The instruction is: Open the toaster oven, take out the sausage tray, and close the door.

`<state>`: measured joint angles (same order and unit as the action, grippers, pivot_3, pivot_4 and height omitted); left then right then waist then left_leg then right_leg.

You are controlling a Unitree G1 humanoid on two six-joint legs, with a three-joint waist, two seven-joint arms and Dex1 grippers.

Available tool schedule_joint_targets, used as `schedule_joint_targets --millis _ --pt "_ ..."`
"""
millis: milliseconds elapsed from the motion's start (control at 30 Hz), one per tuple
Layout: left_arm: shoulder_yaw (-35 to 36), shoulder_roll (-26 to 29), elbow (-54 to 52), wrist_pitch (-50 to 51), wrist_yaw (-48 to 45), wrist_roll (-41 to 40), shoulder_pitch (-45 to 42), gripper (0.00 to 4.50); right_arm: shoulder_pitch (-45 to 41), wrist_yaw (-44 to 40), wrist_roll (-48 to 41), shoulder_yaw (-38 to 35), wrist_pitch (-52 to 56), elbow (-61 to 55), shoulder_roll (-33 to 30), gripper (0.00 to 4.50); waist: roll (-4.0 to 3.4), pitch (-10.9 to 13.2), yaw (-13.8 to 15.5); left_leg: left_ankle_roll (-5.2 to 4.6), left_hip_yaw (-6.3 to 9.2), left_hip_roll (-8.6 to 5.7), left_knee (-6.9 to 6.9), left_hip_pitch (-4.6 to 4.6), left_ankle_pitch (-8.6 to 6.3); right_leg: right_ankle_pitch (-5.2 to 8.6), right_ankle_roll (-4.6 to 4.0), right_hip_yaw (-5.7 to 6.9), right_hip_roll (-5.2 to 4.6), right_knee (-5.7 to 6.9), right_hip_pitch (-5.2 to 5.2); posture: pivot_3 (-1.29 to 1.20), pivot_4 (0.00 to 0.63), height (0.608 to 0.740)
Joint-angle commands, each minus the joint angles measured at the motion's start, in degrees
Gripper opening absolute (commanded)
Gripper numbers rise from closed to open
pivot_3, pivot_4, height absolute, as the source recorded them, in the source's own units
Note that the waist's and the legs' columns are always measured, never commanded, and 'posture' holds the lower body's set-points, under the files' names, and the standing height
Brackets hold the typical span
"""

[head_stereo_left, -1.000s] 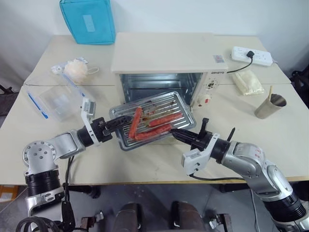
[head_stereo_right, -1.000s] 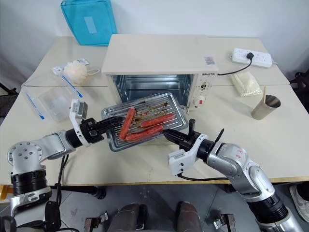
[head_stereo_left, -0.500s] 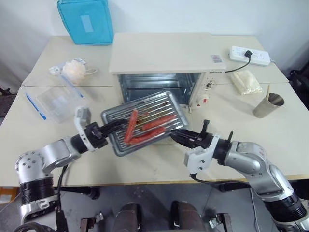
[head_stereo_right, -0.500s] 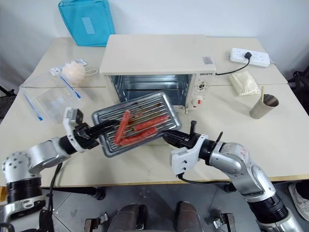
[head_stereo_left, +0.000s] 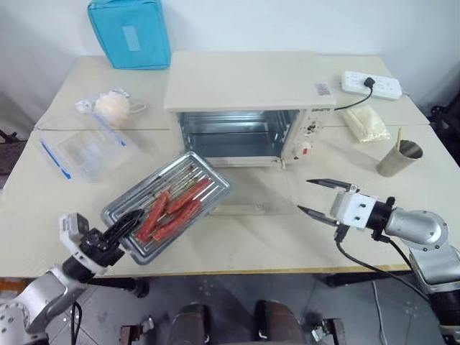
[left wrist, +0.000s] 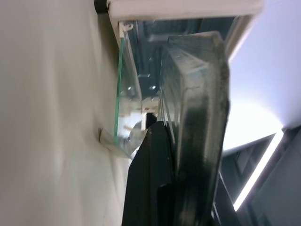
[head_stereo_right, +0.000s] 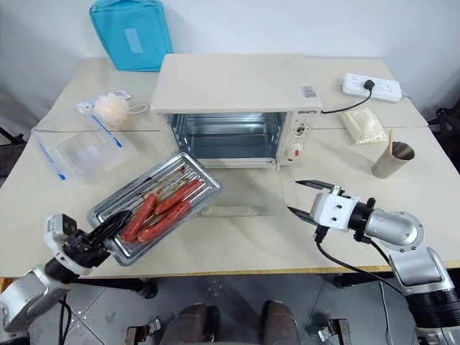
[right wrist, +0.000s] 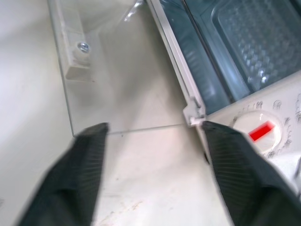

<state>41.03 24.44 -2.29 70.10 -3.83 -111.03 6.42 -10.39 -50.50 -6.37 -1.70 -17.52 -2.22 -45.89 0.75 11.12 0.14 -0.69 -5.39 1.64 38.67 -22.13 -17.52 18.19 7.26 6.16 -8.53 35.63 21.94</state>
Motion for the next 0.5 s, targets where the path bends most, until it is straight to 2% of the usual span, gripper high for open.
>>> schedule_joint_targets --millis 33,200,333,500 --pt "4.0 -4.9 -6.4 -3.9 -1.9 -2.0 4.4 0.00 -0.3 -3.4 -5.3 -1.4 3.2 4.8 0.5 1.79 0.01 0.0 -0.2 -0.01 0.00 0.00 0.03 0.02 -0.02 0.00 0.00 0.00 0.00 0.00 -0.03 0.00 0.150 0.740" --pt "6.8 -13.9 -13.4 -10.8 -1.4 -2.0 8.9 0.00 -2.4 -7.7 -7.5 -0.7 4.1 12.8 1.9 0.01 0.02 0.0 -0.3 -0.14 -0.02 0.09 0.30 0.11 -0.41 0.00 -0.01 -0.03 0.00 -0.11 -0.30 0.00 0.150 0.740" --pt "8.1 -19.0 -16.7 -15.2 -0.6 -2.0 11.7 0.00 -5.1 -11.0 -8.6 1.3 8.3 15.7 3.9 0.01 0.02 0.0 -0.3 -0.16 -0.04 0.10 0.34 0.11 -0.44 0.01 -0.01 0.00 0.01 -0.20 -0.32 0.00 0.150 0.740" --pt "10.6 -21.0 -16.4 -20.1 4.5 -2.0 8.9 0.00 -8.8 -13.1 -8.9 2.5 8.5 18.1 7.1 0.01 0.02 0.0 -0.2 -0.17 -0.03 0.10 0.36 0.09 -0.48 0.02 -0.03 0.00 0.01 -0.24 -0.32 0.00 0.150 0.740"
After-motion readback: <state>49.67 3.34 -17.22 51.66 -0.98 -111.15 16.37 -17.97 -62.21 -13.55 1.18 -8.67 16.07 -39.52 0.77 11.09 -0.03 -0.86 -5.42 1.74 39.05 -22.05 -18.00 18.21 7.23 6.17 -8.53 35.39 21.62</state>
